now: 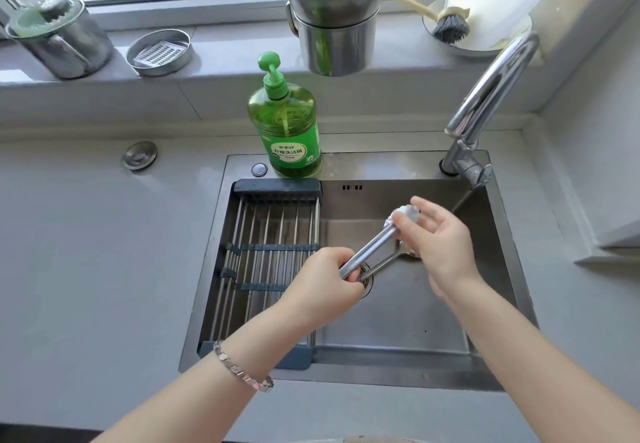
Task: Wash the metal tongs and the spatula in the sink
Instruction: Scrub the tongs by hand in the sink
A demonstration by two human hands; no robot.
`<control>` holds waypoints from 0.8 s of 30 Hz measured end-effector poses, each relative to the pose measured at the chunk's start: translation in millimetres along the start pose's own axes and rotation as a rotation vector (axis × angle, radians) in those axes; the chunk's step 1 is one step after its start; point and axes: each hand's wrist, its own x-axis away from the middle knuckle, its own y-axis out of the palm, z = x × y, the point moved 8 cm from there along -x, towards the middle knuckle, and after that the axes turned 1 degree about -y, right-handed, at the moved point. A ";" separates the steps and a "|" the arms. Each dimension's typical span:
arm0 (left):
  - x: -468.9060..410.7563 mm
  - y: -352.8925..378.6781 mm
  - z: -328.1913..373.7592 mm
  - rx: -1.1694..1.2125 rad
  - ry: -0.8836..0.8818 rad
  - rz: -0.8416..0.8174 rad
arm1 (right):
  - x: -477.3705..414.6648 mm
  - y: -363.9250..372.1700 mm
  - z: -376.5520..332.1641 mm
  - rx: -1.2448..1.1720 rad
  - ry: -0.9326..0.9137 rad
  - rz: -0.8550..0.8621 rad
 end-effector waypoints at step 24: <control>8.3 0.6 -6.2 0.094 0.050 -0.106 | 6.7 5.4 27.5 -0.141 0.320 0.035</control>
